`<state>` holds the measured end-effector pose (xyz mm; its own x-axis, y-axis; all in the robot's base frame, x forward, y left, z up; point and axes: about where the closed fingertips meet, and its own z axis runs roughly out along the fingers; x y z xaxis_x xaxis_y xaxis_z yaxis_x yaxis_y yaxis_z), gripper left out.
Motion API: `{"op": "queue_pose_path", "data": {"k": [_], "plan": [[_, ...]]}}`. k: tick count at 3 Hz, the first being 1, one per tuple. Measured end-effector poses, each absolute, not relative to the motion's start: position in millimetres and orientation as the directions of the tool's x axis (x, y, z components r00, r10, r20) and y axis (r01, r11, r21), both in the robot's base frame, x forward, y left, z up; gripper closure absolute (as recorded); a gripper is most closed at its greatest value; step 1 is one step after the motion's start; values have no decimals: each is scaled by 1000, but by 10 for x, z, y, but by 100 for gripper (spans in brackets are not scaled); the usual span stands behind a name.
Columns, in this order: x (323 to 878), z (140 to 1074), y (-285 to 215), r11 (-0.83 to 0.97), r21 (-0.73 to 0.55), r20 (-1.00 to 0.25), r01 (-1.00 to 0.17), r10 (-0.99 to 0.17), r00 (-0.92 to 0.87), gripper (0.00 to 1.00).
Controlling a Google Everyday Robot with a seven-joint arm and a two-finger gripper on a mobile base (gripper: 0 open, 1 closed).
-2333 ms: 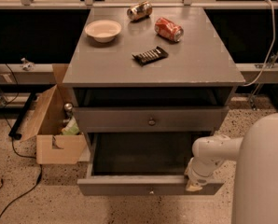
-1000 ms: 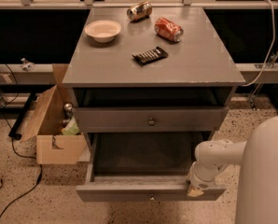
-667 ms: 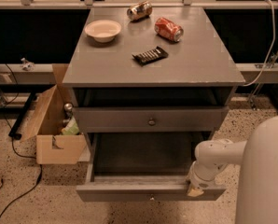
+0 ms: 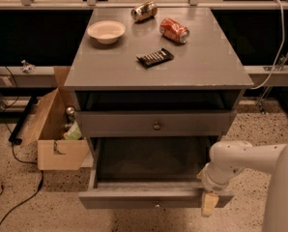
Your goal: Open middle drawer
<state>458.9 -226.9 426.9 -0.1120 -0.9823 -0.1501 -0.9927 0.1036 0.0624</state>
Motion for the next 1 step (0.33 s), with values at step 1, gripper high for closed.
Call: {"op": "queue_pose_path", "data": {"k": [1], "plan": [[4549,4621,-2435,137,20,-164,-990,-977,-138,0]]}}
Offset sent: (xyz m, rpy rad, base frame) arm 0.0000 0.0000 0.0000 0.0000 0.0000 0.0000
